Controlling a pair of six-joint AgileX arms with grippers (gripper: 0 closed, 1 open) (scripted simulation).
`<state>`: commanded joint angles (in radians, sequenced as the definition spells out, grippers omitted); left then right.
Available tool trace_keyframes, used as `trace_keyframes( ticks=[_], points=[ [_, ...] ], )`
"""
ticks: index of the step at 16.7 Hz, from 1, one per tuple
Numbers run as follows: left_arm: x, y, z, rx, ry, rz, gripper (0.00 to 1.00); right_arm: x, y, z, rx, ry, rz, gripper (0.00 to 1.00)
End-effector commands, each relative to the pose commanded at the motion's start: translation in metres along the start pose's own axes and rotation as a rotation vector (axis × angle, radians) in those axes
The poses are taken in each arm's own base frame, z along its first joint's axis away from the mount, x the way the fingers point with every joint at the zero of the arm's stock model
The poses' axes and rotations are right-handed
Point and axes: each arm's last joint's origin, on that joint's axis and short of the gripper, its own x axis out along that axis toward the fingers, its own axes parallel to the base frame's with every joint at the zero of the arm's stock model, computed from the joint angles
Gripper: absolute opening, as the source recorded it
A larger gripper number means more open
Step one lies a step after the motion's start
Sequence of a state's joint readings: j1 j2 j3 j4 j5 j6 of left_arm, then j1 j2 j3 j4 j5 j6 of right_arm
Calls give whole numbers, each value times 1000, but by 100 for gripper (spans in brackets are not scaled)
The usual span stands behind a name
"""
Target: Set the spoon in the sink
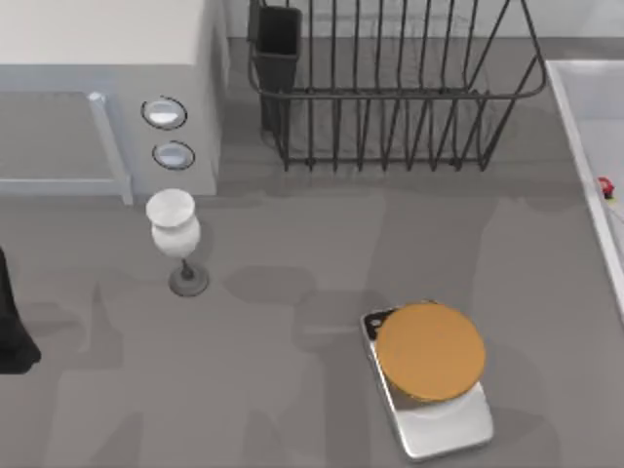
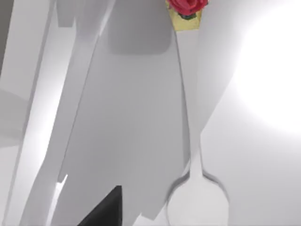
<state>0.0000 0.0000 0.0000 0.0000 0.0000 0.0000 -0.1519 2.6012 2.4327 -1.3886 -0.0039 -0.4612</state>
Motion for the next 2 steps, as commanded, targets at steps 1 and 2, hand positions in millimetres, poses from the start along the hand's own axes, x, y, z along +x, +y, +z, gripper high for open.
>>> trace_keyframes(
  ticks=[1,2],
  points=[
    [0,0,0,0,0,0,100,0,0,0,0,0,0,100],
    [0,0,0,0,0,0,100,0,0,0,0,0,0,100]
  ],
)
